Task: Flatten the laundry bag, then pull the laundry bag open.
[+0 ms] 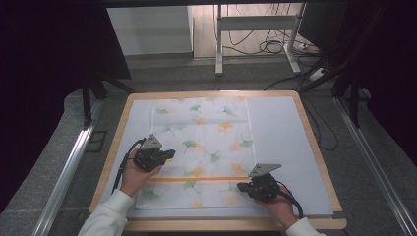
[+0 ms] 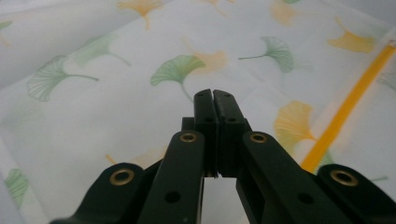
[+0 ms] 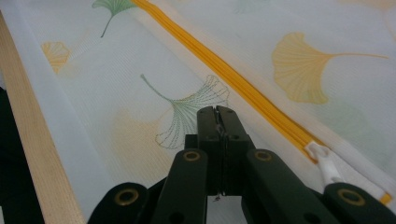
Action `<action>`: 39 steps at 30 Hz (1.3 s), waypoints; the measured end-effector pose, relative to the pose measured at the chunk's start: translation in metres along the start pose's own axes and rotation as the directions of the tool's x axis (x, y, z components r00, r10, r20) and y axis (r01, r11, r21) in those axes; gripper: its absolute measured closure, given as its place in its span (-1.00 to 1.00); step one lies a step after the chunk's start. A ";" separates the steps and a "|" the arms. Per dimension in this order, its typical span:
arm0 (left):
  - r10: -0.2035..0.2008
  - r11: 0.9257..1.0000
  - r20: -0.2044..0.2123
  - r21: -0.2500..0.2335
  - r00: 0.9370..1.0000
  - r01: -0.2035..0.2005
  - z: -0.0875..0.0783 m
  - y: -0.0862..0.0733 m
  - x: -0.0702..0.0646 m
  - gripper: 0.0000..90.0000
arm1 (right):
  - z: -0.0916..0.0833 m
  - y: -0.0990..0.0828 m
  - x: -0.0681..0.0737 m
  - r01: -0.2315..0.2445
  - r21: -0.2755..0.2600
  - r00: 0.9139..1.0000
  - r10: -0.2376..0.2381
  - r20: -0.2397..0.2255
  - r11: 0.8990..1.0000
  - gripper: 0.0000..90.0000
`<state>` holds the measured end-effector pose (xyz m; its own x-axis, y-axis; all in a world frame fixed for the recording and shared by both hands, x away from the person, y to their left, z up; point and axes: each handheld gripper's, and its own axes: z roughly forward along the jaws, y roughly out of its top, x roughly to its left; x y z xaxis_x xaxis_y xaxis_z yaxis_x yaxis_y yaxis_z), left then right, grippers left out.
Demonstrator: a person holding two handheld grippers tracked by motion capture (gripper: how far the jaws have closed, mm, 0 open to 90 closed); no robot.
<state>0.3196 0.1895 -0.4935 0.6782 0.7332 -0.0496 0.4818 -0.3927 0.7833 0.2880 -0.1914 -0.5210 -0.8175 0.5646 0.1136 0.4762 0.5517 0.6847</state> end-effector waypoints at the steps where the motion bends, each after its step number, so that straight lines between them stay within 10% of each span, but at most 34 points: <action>1: 0.007 1.000 0.002 -0.001 1.000 -0.007 -0.001 0.000 -0.002 0.99 | -0.002 -0.001 0.000 -0.009 -0.007 1.000 0.009 0.002 1.000 0.97; 19: 0.046 0.999 0.042 -0.016 0.998 -0.045 0.000 0.010 -0.035 0.95 | -0.035 -0.018 -0.007 -0.042 -0.054 0.999 0.044 0.021 0.998 0.97; 27: 0.055 0.998 0.060 -0.036 0.997 -0.053 0.007 0.024 -0.052 0.38 | -0.034 -0.020 -0.006 -0.049 -0.045 0.998 0.051 0.026 0.998 0.97; 39: 0.080 0.997 0.098 -0.014 0.992 -0.079 0.020 0.041 -0.071 0.04 | -0.034 -0.027 0.000 -0.042 -0.020 0.999 0.043 0.031 0.999 0.97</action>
<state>0.3020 0.1103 -0.4703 0.7661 0.6410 -0.0472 0.4188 -0.4421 0.7932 0.2640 -0.2275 -0.5148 -0.7862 0.6061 0.1206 0.5035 0.5151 0.6936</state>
